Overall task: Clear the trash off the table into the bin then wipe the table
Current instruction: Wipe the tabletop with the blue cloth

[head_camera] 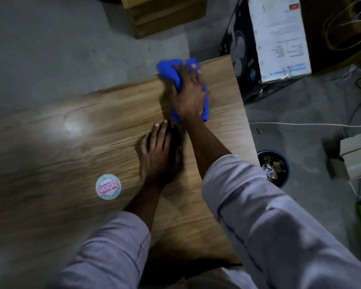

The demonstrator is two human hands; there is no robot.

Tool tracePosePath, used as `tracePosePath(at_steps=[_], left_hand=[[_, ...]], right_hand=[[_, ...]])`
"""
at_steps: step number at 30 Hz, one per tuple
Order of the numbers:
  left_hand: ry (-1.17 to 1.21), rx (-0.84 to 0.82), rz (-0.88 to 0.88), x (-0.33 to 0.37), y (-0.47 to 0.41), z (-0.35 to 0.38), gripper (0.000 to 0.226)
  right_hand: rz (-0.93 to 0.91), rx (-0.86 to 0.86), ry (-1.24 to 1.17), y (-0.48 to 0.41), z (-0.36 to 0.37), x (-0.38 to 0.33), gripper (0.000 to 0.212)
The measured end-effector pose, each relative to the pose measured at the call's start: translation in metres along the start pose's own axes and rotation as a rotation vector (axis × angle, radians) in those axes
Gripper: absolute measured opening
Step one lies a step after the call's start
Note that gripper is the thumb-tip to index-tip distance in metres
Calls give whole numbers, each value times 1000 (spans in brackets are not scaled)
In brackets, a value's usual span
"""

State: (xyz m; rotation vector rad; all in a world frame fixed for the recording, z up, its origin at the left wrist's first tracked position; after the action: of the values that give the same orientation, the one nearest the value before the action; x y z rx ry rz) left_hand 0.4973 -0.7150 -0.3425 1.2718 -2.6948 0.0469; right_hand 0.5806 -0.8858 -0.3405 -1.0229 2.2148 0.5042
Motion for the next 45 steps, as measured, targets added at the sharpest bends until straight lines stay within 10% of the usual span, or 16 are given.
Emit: tracePosePath(at_steps=[6, 11, 15, 23, 28, 45], left_hand=[[-36, 22, 14, -2, 1, 3, 70], [72, 7, -19, 0, 1, -3, 60], [74, 2, -28, -1, 0, -3, 60], [-146, -44, -1, -10, 1, 13, 60], [-39, 21, 11, -7, 1, 6, 61], [85, 25, 18, -4, 4, 4, 75]], right_hand=[[94, -119, -719, 2, -25, -45, 44], [223, 283, -145, 20, -71, 40, 59], [166, 62, 302, 12, -40, 43, 77], [-351, -621, -101, 39, -18, -50, 64], [-357, -234, 279, 1, -80, -43, 66], [-375, -578, 245, 161, -87, 62, 65]])
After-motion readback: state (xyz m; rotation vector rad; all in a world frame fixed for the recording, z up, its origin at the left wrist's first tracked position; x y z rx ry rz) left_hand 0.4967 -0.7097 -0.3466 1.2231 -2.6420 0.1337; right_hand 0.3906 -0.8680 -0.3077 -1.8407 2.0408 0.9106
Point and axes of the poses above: each hand's wrist, its own y-axis away from the middle knuckle, its own z-axis out of the palm, x = y × z, the point moved 3 cm from there along -y, towards the middle knuckle, and after that the axes turned 3 degrees about z, right-handed, at the moved point
